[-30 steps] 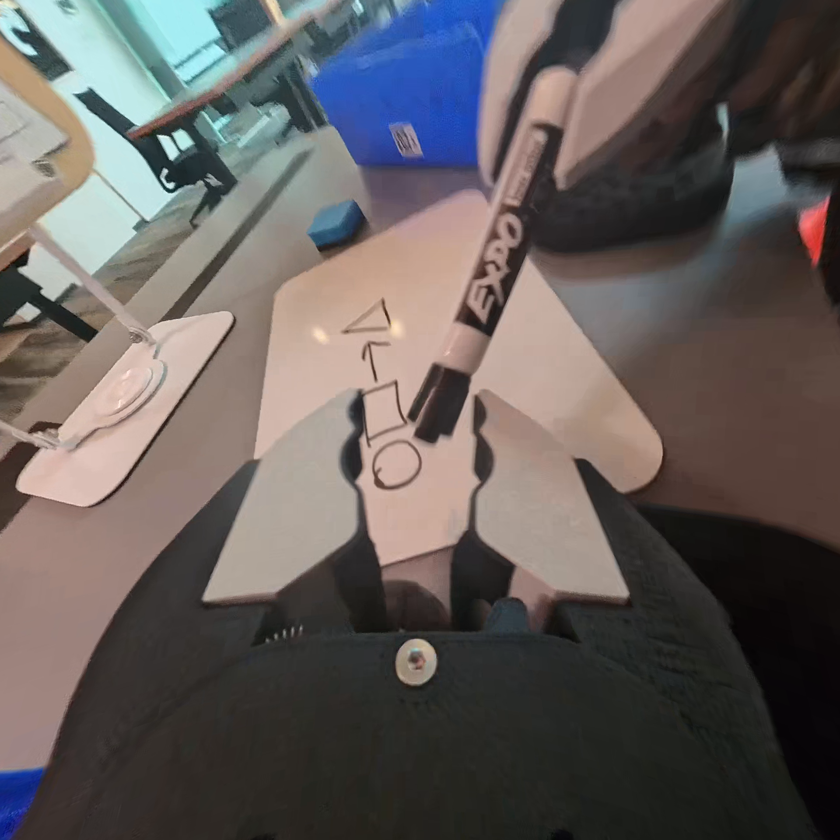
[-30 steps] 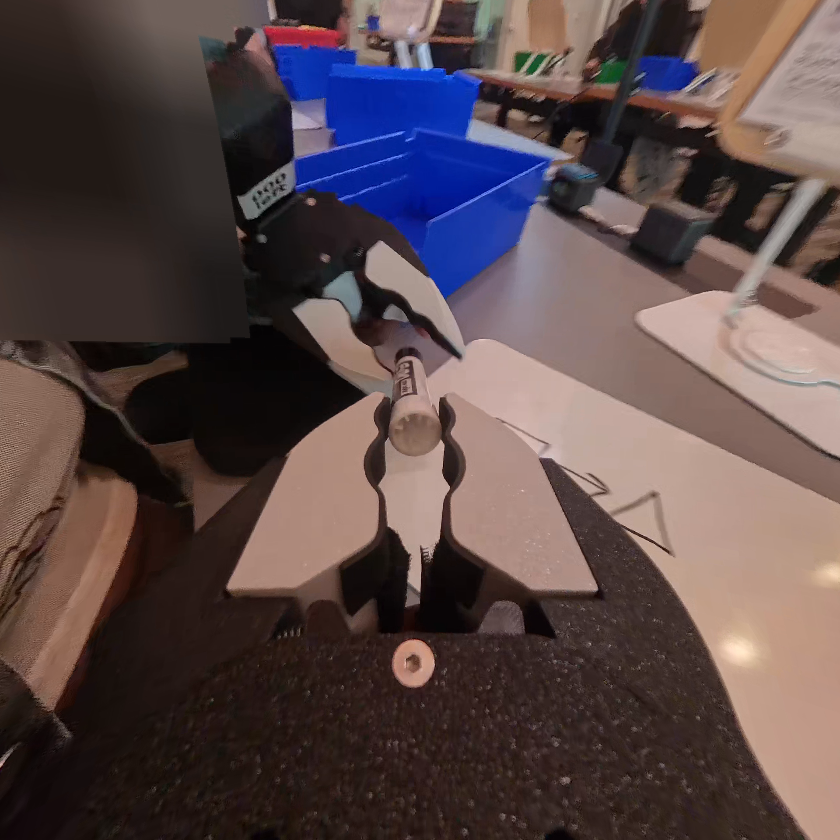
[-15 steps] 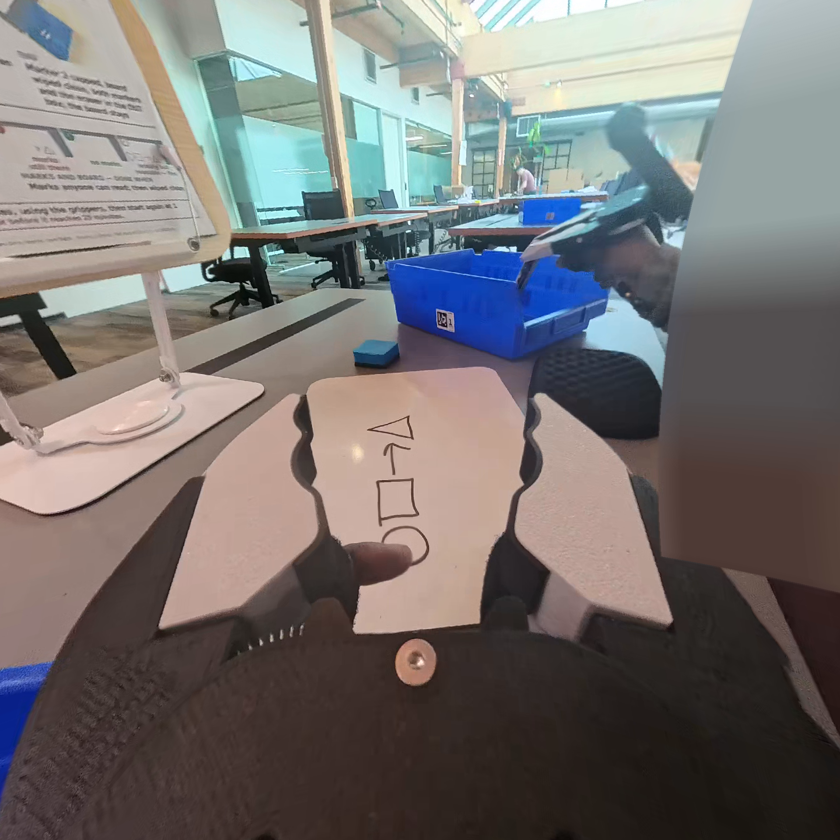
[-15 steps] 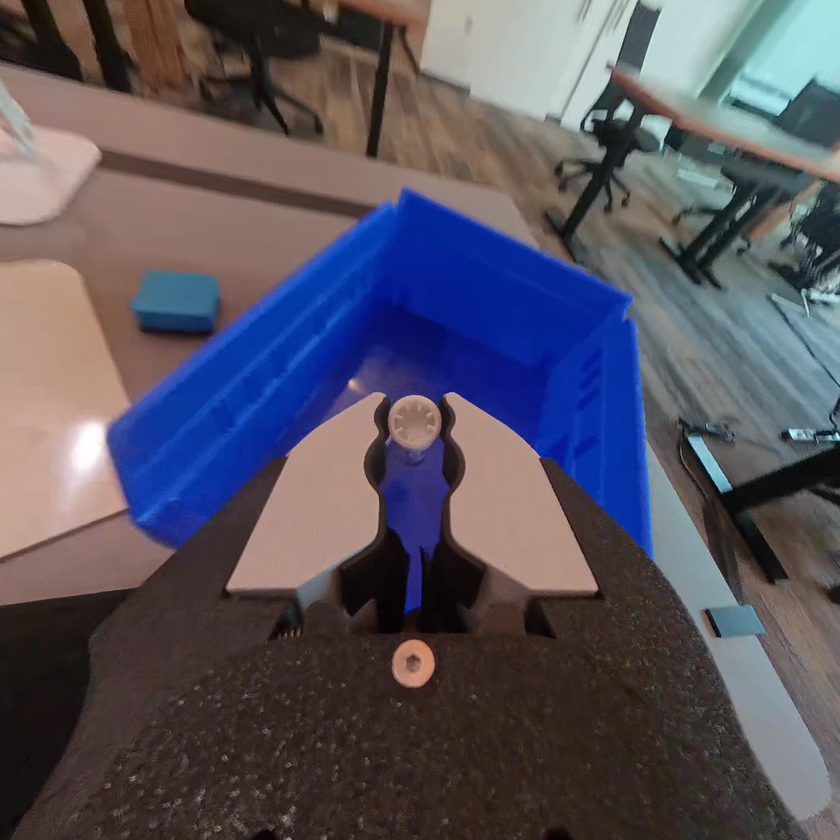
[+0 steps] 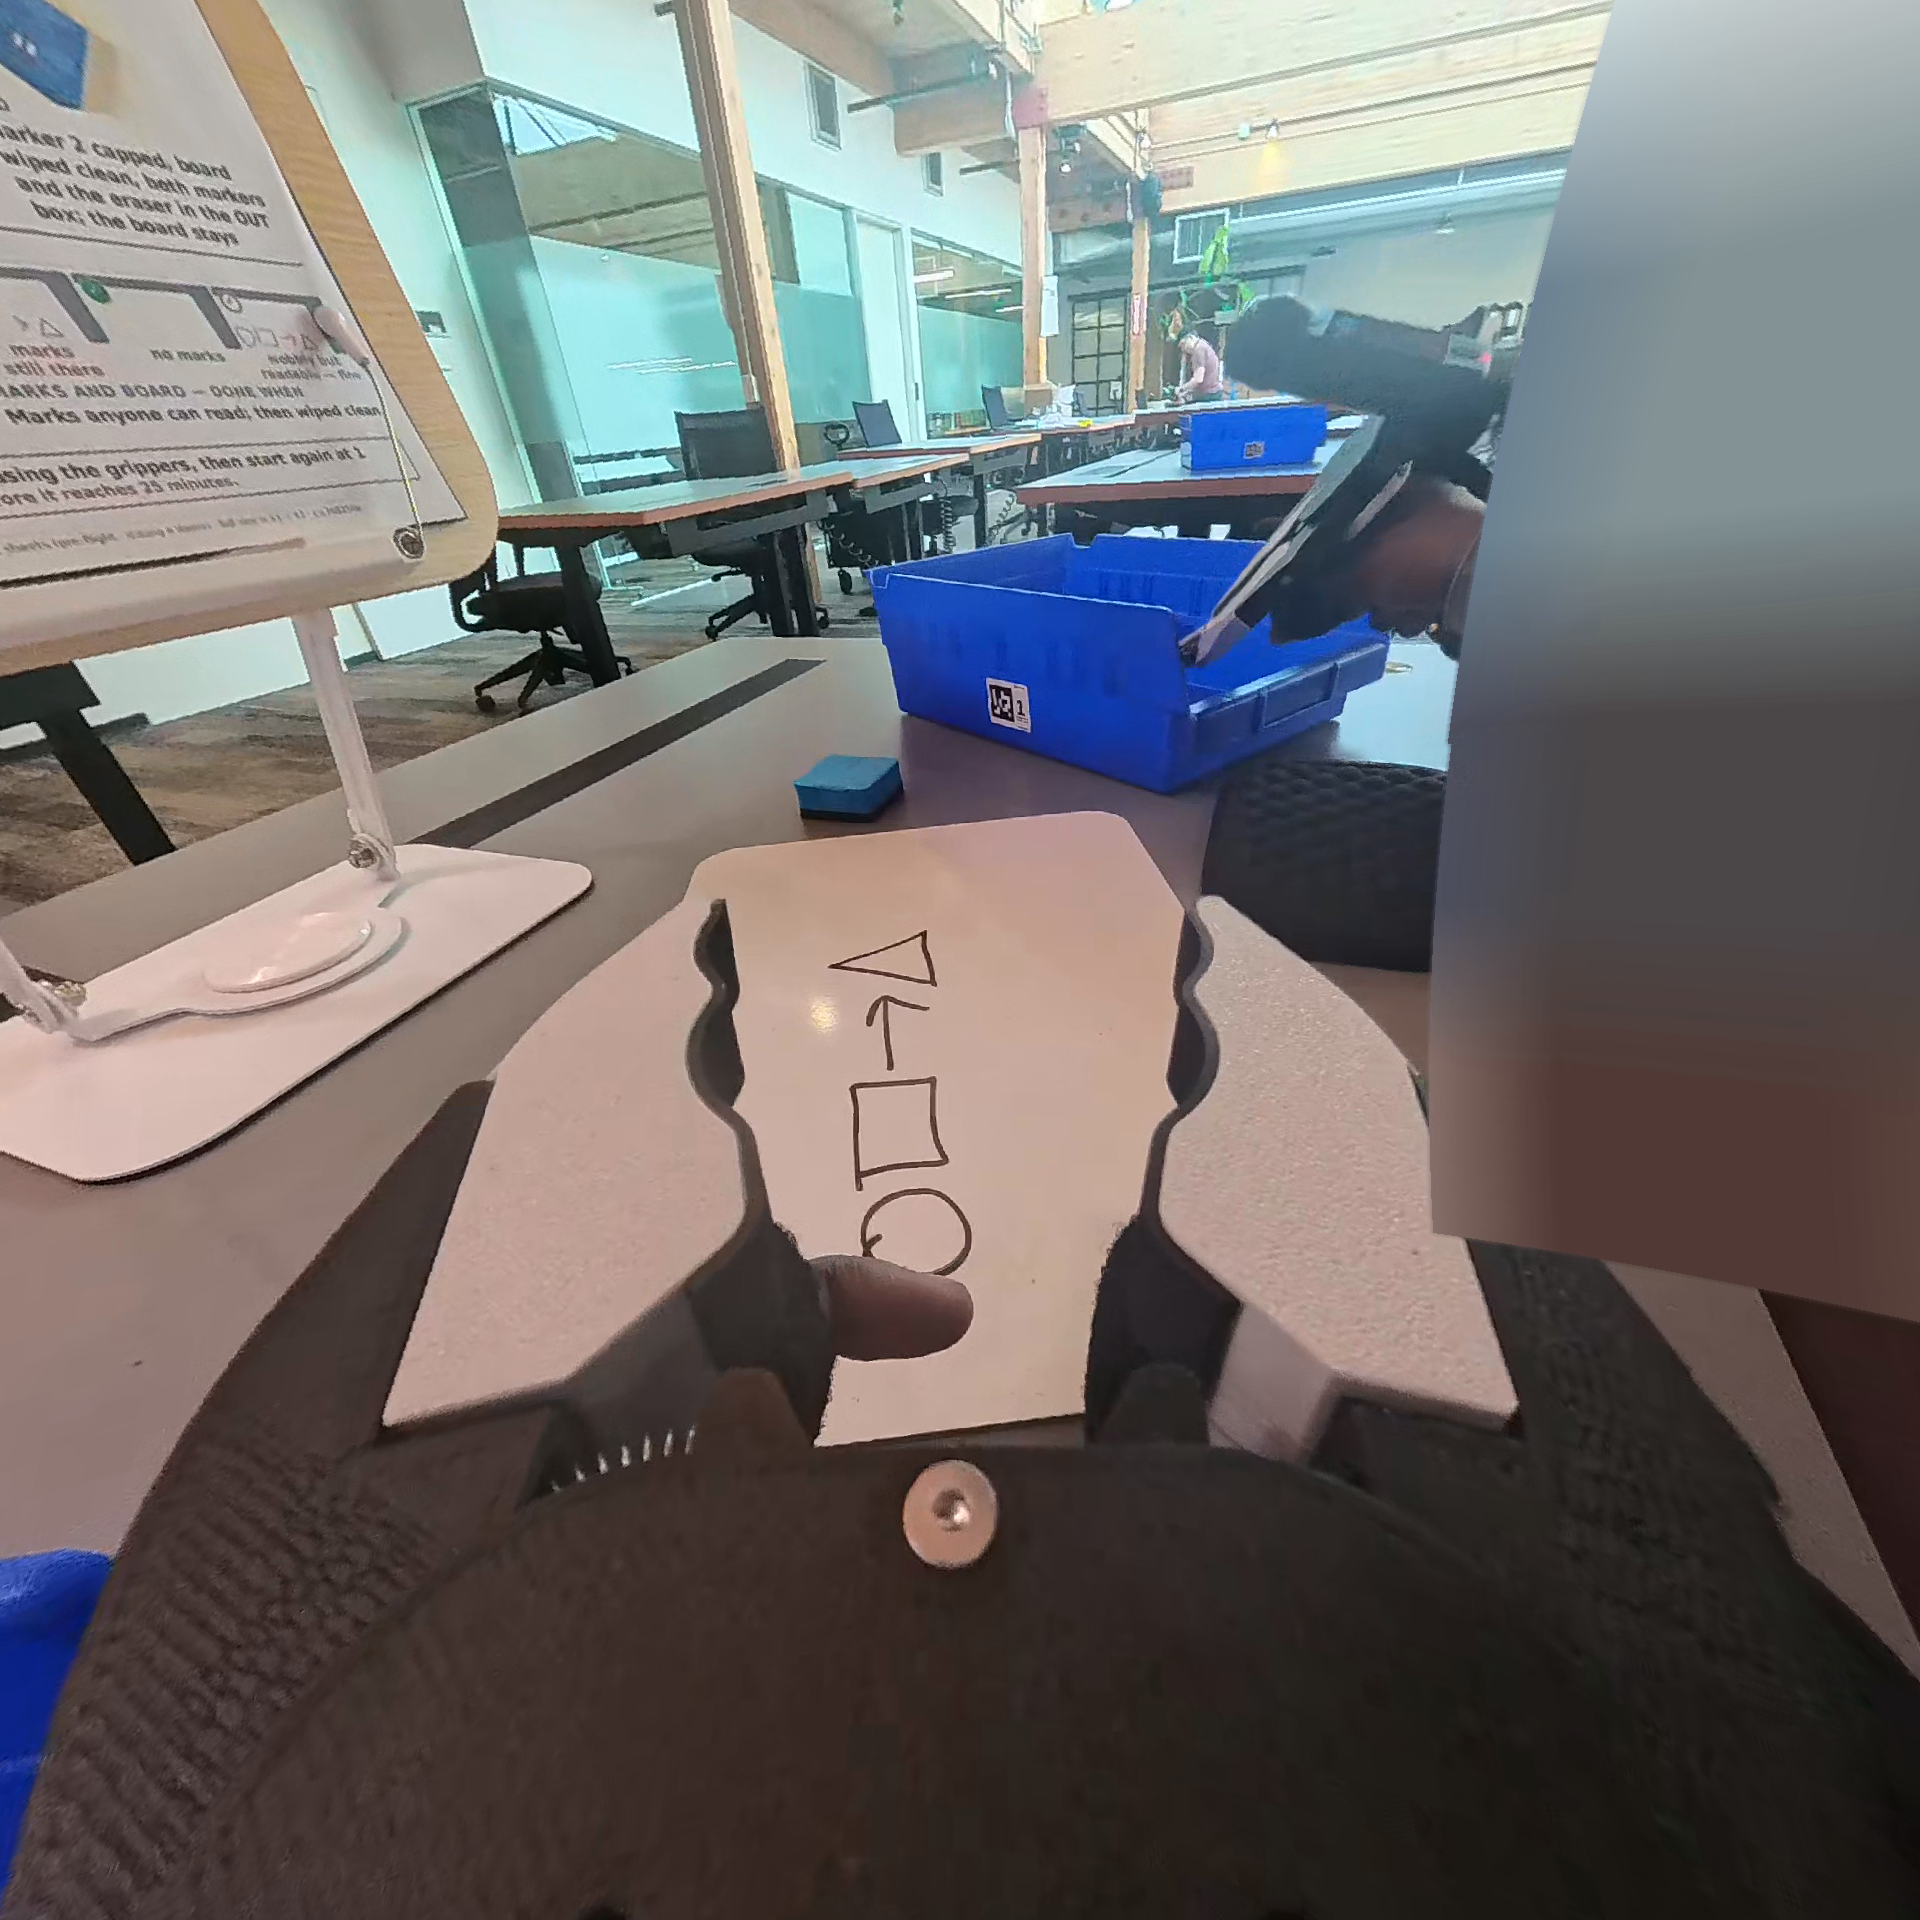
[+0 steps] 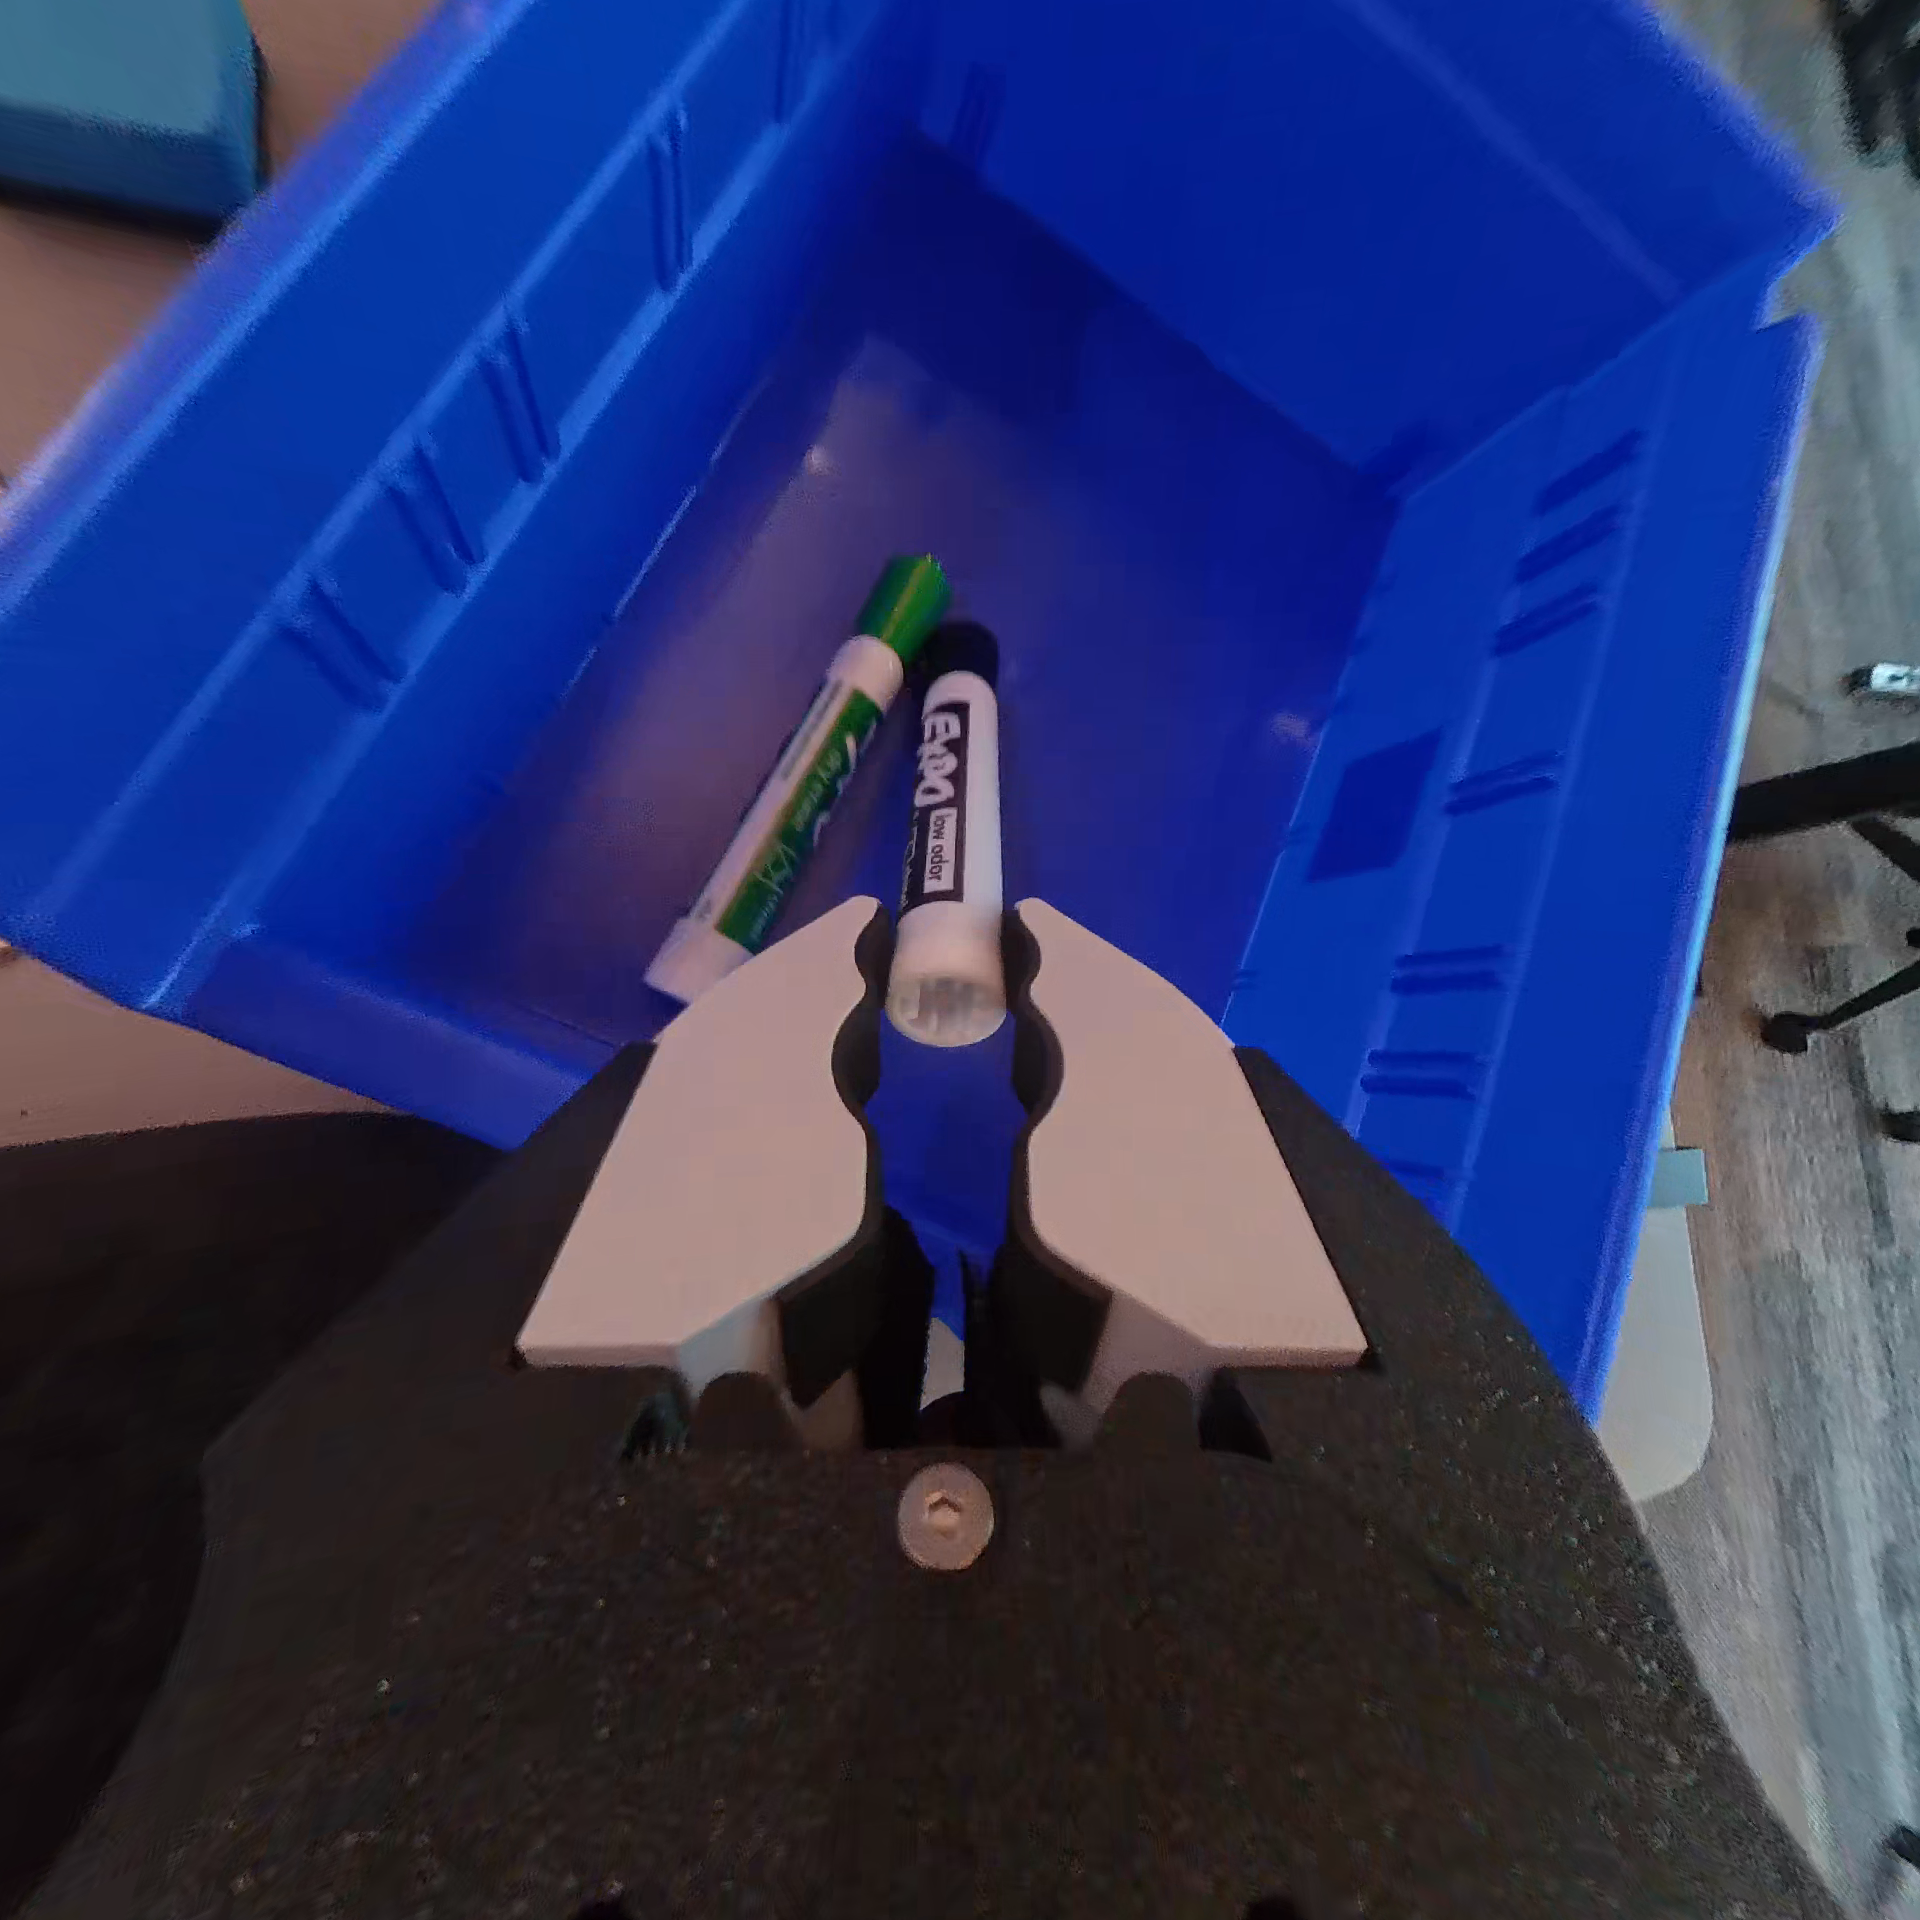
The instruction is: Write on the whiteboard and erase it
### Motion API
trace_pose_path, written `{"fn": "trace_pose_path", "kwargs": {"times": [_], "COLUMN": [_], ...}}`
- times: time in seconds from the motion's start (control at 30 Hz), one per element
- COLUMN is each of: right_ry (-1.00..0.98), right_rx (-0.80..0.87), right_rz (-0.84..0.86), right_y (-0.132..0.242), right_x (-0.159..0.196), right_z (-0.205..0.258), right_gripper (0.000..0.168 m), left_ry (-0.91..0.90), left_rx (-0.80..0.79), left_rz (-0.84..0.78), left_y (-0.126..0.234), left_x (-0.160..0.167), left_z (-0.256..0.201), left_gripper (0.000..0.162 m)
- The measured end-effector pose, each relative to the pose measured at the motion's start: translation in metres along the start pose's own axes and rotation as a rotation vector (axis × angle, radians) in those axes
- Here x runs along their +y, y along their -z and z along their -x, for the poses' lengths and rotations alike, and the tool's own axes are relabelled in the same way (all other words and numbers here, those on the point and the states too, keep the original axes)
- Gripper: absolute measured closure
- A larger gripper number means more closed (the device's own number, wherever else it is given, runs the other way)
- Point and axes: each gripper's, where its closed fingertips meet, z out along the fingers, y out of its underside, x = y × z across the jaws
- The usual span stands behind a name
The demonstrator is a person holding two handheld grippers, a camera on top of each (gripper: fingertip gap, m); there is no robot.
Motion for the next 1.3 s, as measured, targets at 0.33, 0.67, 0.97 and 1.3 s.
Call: {"fn": "trace_pose_path", "kwargs": {"times": [0.33,0.67,0.97,1.3], "right_ry": [-0.019,-0.046,0.078,0.190], "right_rx": [-0.072,-0.484,-0.416,-0.411], "right_rz": [0.142,-0.788,-0.013,0.268], "right_y": [-0.013,0.108,-0.062,-0.097], "right_x": [0.009,-0.154,-0.165,-0.144], "right_z": [0.004,0.139,0.168,0.176], "right_gripper": [0.141,0.090,0.083,0.081], "left_ry": [-0.004,0.026,0.038,0.025], "left_rx": [-0.003,-0.061,-0.086,-0.065], "left_rz": [0.012,0.062,0.167,0.206], "left_y": [0.000,-0.001,-0.001,0.001], "left_x": [0.002,0.011,0.025,0.028], "left_z": [0.001,0.011,0.016,0.013], "left_gripper": [0.083,0.084,0.087,0.094]}}
